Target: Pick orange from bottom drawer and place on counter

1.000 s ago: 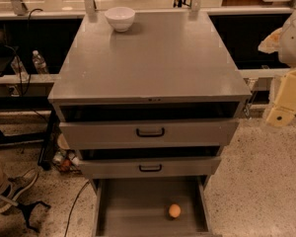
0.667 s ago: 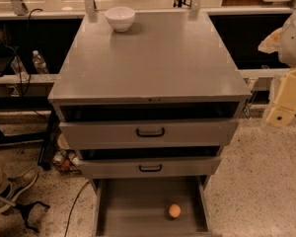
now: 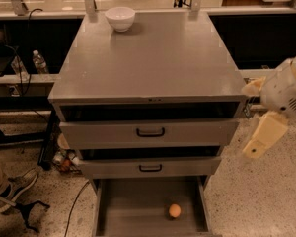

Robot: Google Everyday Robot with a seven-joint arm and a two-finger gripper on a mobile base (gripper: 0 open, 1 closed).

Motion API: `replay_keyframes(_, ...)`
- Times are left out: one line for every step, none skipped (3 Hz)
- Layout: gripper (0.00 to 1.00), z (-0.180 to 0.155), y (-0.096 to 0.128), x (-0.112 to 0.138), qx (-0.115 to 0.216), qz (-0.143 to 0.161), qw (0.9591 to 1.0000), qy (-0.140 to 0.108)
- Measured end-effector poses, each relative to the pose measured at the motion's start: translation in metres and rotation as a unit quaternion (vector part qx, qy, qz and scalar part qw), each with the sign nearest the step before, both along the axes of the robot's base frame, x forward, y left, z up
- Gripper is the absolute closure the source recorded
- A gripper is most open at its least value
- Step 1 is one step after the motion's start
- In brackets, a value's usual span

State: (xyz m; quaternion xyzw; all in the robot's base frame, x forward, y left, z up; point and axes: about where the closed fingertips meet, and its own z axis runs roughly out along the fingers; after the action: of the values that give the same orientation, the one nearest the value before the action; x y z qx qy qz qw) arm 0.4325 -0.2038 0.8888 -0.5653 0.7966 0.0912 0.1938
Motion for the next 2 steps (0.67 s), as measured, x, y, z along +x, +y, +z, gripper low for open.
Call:
replay_keyframes(0.00,-0.0531,0.0159,-0.0066,0.067,-0.005,0.9976,0.018)
replay_keyframes(0.00,-0.0532,0.0159,-0.0066,0.067,-0.005,0.9976,0.019)
